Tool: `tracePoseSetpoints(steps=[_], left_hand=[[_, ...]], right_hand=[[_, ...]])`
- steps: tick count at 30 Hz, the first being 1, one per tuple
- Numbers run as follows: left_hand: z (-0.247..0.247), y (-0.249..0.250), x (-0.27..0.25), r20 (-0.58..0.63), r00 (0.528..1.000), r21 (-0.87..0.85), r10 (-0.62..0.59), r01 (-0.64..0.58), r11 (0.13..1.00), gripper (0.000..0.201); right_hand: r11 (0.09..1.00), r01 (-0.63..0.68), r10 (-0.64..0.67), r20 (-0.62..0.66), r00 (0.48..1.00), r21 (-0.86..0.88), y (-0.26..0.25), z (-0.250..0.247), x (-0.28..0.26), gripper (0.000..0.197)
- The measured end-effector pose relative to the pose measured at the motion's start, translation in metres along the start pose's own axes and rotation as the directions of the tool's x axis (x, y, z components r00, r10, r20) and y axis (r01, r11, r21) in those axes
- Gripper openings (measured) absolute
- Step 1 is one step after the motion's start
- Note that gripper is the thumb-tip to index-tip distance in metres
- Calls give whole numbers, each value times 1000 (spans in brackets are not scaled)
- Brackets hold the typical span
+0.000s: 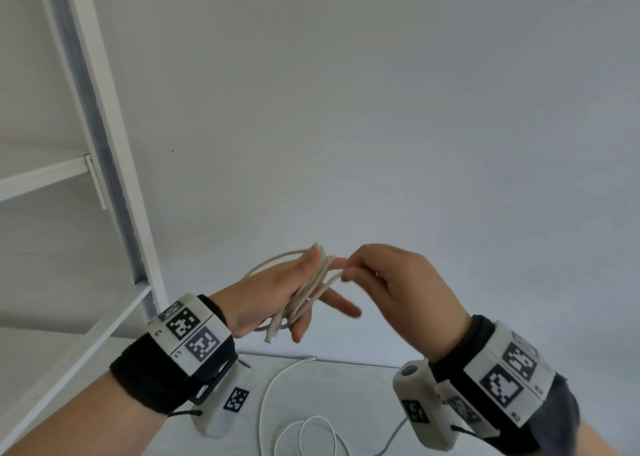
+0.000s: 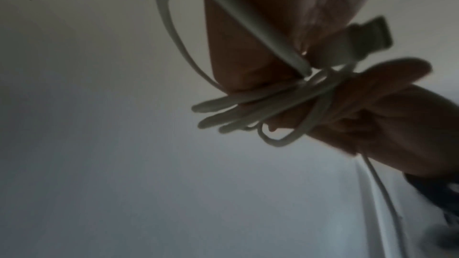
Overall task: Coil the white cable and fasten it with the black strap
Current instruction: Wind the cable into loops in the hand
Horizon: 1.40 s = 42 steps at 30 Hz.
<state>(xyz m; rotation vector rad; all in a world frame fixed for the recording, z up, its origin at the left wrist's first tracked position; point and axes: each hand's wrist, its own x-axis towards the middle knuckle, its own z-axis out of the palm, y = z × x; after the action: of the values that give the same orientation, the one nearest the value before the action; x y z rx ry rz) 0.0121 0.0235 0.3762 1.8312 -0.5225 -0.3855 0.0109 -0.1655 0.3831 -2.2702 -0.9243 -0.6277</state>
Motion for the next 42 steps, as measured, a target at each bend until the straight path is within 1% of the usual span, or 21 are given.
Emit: tracePoseSetpoints(steps=[3,5,7,8,10,12,14,15,17,19,22,24,25,27,29,31,35,37,38,40,42], left_hand=[[7,-2,-1,65,997,-100,38,-32,994,50],[10,-2,-2,101,993,-210,59,-37,977,37],[10,0,-3,113,990,-325,82,-41,945,28],[9,2,-4,113,990,-381,88,-39,924,27],[7,4,-5,118,989,-459,86,-22,888,24],[6,4,-5,140,986,-496,91,-10,868,23],[5,4,-4,157,982,-512,104,-9,859,21],[5,4,-3,163,980,-516,111,-11,856,20],[4,3,-3,159,982,-510,107,-11,860,19],[3,3,-3,129,987,-476,91,-19,879,20],[-1,3,-1,43,995,-442,86,-58,895,20],[-4,4,1,-14,996,-429,85,-82,900,22],[-5,4,2,-32,996,-417,87,-92,904,23],[-2,4,5,-56,994,-417,93,-108,903,23],[5,3,6,-73,993,-458,97,-120,881,21],[14,-2,5,-81,990,-495,118,-143,857,20],[27,-14,3,-97,984,-534,147,-176,827,28],[26,-14,6,-114,984,-569,139,-179,802,29],[25,-13,8,-126,983,-609,131,-181,772,29],[23,-9,12,-155,980,-680,126,-198,706,28],[23,-6,14,-191,974,-708,119,-221,671,29]], right_hand=[[994,-106,108,-96,990,25,8,-6,11,18],[982,-174,180,-95,979,70,13,-4,15,15],[962,-215,228,-65,971,168,17,0,17,15],[944,-222,237,-31,971,245,20,4,16,20],[896,-199,194,54,980,396,25,11,13,43],[851,-218,174,135,975,478,28,15,10,63],[809,-245,150,215,965,534,27,14,9,73],[786,-256,129,256,958,562,26,13,9,73],[729,-312,112,343,933,609,27,10,8,66],[684,-363,110,402,909,633,29,6,6,49],[695,-374,90,442,892,614,28,3,5,26],[695,-362,110,405,908,621,24,6,7,14],[693,-354,138,367,920,628,24,7,8,13],[705,-333,199,275,941,627,29,8,12,18],[725,-309,228,210,951,615,32,6,16,20],[752,-281,222,173,960,596,34,2,20,23],[790,-273,228,150,962,549,31,3,21,26],[769,-304,262,156,952,562,32,10,20,27],[747,-324,283,163,945,580,34,14,19,27],[695,-363,327,176,928,621,39,23,17,23],[626,-407,374,201,905,665,44,30,12,19]])
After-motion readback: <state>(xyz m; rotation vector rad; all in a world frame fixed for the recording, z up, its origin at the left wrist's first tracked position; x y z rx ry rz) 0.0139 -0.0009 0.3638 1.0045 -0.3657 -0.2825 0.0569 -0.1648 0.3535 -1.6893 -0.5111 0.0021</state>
